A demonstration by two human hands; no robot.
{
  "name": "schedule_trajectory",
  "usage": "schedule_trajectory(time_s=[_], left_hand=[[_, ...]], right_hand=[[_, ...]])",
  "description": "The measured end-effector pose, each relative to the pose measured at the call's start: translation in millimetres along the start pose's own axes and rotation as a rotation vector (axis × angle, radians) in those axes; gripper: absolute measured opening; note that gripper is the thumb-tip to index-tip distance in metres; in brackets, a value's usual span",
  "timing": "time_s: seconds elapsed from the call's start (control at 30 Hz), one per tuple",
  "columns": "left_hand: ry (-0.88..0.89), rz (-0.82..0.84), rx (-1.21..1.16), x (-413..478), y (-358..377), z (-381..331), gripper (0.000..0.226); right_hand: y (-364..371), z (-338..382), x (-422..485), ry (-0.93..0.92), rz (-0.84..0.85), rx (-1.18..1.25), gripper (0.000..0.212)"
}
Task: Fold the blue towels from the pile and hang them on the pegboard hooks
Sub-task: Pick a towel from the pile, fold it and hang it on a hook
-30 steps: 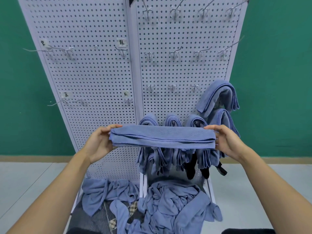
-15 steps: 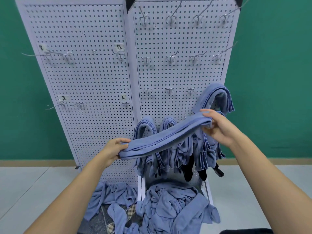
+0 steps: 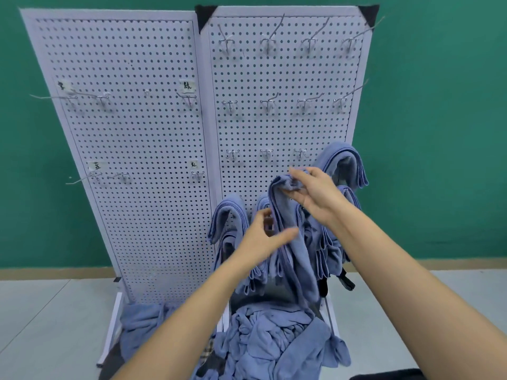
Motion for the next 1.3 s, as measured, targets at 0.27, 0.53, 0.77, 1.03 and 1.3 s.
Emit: schedule_trajectory(time_s=[0.27,0.53,0.77,1.03,1.3], left_hand=[[0.138,-0.458,0.007,13,-14,1,0.037],[0.195,-0.575,0.205,18,-66,-42,0.013],[0.203,-0.567,0.326,25,-43,-82,0.006],[0.296,-0.493,0.359,46,-17,-103,0.01],[0.38,-0.478,0.246,73,-7,-149,0.02]], right_hand=[[-33,35,-3,-0.052,-0.146,0.306,0.008],[-126,-27,-17,0.212,-0.18,-0.443,0.018],[-37,-6,-9,-0.157,0.261,-0.714,0.037],[-52,14,12,-0.481,0.063,-1.096,0.037],[-69,60,50,-0.534,-0.057,-1.008,0.029]])
Point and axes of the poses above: each hand's wrist, its own x-axis towards the middle knuckle, its own y-axis out of the palm, z = x × y, the point moved 6 cm from there along x, towards the middle knuckle, and after that the axes turned 11 degrees about -y, right-handed, at the moved point
